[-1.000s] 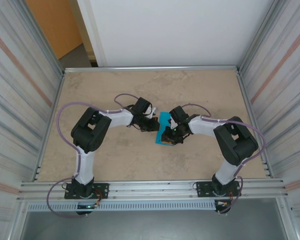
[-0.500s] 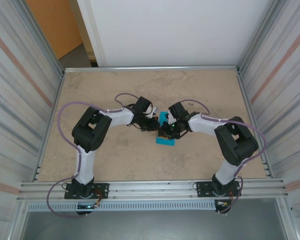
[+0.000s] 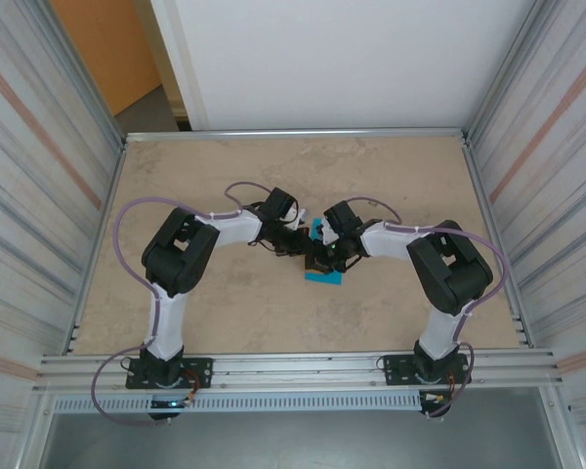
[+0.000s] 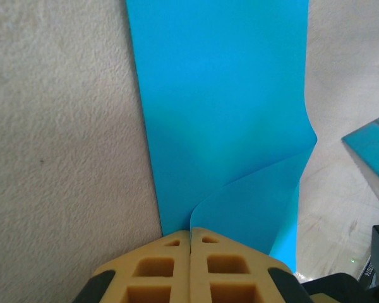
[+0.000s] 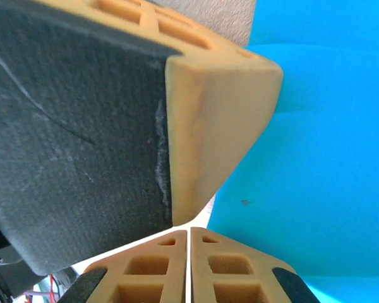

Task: Fold a paper plane with a square sheet of paper (pick it up from the middle)
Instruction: Fold the triangle a second time at the center of the table.

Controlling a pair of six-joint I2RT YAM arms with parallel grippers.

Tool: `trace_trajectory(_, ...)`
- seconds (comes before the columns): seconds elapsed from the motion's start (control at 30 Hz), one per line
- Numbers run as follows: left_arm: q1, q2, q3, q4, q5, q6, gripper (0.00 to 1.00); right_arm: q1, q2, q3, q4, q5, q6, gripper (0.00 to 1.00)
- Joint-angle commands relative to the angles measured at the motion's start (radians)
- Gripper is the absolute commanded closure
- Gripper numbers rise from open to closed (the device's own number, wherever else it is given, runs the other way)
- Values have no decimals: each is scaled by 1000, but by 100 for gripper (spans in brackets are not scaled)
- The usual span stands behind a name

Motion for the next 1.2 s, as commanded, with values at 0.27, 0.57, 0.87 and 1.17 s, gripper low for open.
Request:
trace_trajectory(0.27,10,81,-14,-95,-51,19,100,9,49,9,8,-26,-40,90)
trace_trajectory(0.57,12,85,-18,-93,-47,21,99,9,70,-7,13,-20,-46,90)
trace_trajectory(0.87,11,87,-20,-93,-47,20,99,9,56,-23,25,-11,-49,90)
trace_trajectory(1.17,13,85,-20,-94,-47,20,99,-47,-41,-37,49,-11,-40,87)
